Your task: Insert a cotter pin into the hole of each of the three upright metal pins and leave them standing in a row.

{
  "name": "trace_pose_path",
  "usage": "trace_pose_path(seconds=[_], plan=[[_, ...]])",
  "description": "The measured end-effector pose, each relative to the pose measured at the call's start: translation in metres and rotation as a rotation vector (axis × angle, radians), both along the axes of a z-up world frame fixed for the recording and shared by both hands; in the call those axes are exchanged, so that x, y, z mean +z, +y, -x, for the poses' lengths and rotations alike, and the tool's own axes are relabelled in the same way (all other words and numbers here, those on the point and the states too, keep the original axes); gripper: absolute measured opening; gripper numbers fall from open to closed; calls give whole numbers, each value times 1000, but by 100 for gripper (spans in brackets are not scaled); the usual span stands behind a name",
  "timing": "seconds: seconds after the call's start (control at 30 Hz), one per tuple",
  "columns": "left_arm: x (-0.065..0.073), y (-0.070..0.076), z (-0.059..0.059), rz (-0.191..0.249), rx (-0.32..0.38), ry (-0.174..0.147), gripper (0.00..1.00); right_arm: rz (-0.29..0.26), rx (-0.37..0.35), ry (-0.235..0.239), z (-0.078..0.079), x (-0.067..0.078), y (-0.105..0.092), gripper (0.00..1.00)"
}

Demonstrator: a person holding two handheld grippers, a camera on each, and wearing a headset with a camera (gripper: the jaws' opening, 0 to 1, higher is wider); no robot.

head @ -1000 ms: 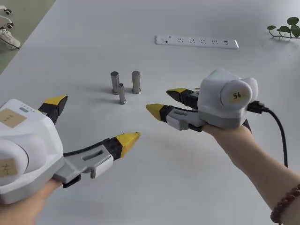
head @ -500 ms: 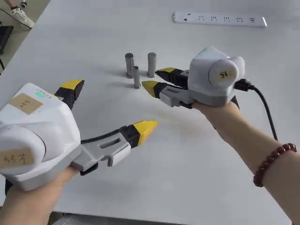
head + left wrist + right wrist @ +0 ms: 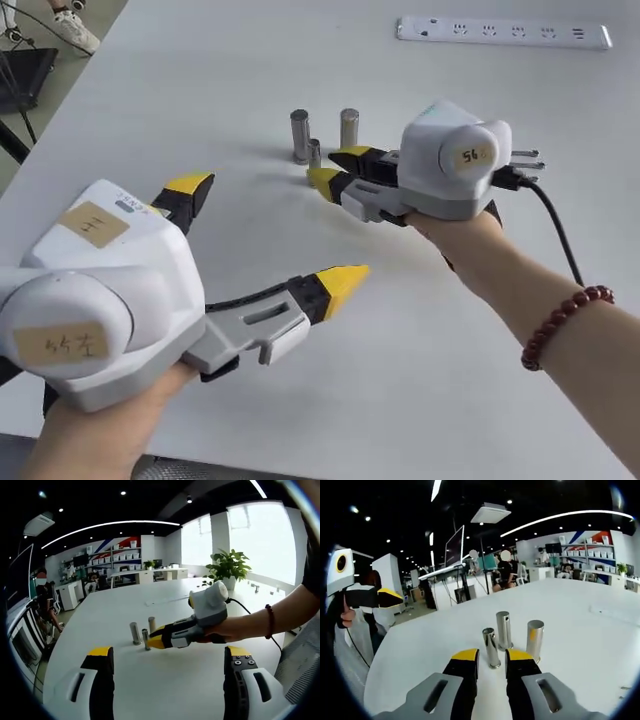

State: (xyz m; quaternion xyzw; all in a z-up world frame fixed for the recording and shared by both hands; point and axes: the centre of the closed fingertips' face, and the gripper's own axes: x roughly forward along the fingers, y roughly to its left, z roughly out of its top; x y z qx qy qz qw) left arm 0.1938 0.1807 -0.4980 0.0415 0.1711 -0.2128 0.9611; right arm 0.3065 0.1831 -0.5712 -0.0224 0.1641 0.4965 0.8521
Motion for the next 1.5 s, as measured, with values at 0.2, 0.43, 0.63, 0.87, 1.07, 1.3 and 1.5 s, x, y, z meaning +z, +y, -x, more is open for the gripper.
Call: trace_pose_path(seconds=[0.2, 0.43, 0.63, 0.87, 1.07, 1.3, 1.5], plan=[[-2, -1, 0, 1, -1, 7, 89, 14, 11, 3, -1, -6, 6, 13], [-4, 2, 1, -1, 12, 15, 88, 34, 18, -18, -5, -10, 9, 7], [-3, 4, 2, 5, 14, 14, 87, 63, 11, -40, -9, -13, 8, 5], [-2, 5, 2, 21, 17, 11, 87, 94, 0, -54, -10, -14, 8, 4], [-1, 4, 3, 22, 14, 11, 88, 128, 0, -69, -6, -15, 5, 4], [0, 3, 4, 19, 11, 8, 88, 165, -20, -76, 0, -15, -7, 4], [1, -1, 6, 20, 0, 8, 87, 182, -52, -68, 6, -15, -21, 4]])
